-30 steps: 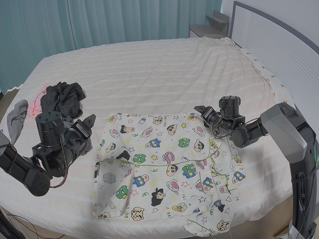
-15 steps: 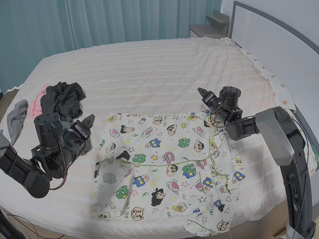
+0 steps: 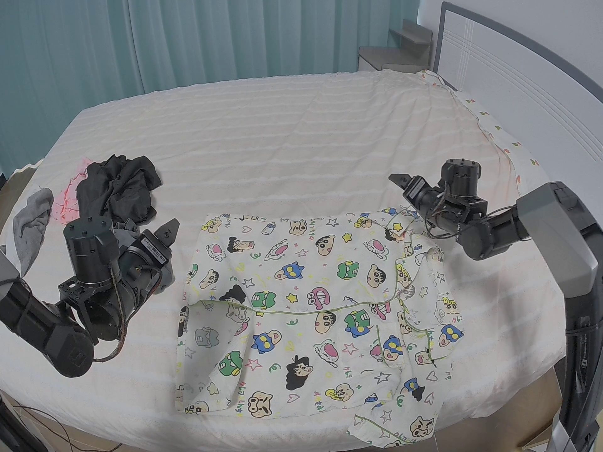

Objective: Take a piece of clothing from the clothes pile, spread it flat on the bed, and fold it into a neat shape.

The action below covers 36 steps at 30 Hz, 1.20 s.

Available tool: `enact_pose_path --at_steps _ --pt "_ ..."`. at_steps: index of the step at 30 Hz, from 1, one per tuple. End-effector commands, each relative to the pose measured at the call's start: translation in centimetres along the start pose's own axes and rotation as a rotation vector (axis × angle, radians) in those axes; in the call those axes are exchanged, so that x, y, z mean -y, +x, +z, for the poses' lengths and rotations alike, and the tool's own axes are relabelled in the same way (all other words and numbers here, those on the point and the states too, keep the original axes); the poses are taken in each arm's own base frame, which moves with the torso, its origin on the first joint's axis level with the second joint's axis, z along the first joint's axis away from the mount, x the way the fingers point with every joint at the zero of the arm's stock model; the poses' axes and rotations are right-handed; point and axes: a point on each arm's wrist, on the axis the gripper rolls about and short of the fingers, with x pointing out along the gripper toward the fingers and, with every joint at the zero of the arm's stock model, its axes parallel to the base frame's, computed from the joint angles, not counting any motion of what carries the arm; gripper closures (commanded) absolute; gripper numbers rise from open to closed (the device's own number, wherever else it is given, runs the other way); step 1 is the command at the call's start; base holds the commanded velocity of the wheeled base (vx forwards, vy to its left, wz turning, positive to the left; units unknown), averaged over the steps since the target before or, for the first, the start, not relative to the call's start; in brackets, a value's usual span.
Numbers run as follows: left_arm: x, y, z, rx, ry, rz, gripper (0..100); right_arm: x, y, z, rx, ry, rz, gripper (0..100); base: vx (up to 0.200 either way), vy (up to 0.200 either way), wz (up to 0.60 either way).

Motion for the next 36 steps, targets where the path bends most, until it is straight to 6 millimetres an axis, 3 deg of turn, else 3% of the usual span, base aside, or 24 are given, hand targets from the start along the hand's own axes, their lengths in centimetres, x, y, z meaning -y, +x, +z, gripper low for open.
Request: enact_pose_path --at_steps 1,3,4,5,6,12,16,21,36 --pt "0.2 -0.4 -0.2 -0.01 0.005 -0.009 0 2.1 -10.8 4.5 -0.152 0.007 -0.024 0 0.0 0.0 0.0" --pt "0.2 -0.5 -0.3 -0.014 0.007 -0.009 0 3.3 -12.0 4.7 -0.182 0.006 -0.036 0 0.0 0.0 0.0" --pt "0.3 -0.7 -0.5 -0.018 0.008 -0.015 0 5.0 -13.4 4.6 -0.224 -0.006 -0.053 0 0.0 0.0 0.0" --pt "0.3 -0.7 -0.5 -0.018 0.008 -0.015 0 5.0 -13.4 4.6 -0.224 -0.006 -0.053 0 0.0 0.0 0.0" --pt "0.6 -1.0 -0.3 -0.015 0.007 -0.028 0 7.1 -14.8 4.3 -0.277 -0.02 -0.072 0 0.0 0.0 0.0" --pt "1.2 -2.0 0.2 -0.005 -0.008 -0.07 0 11.6 -17.5 2.5 -0.437 -0.004 -0.02 0 0.0 0.0 0.0" --pt "1.4 -2.2 0.2 -0.008 -0.007 -0.077 0 12.7 -17.5 1.4 -0.479 0.021 0.031 0 0.0 0.0 0.0" --pt "1.4 -2.5 -0.3 -0.025 -0.001 -0.082 0 15.2 -15.4 -0.7 -0.451 0.002 0.073 0 0.0 0.0 0.0" --pt "1.5 -2.8 -0.9 -0.051 0.006 -0.087 0 14.1 -12.8 -2.0 -0.418 0.053 0.164 0 0.0 0.0 0.0"
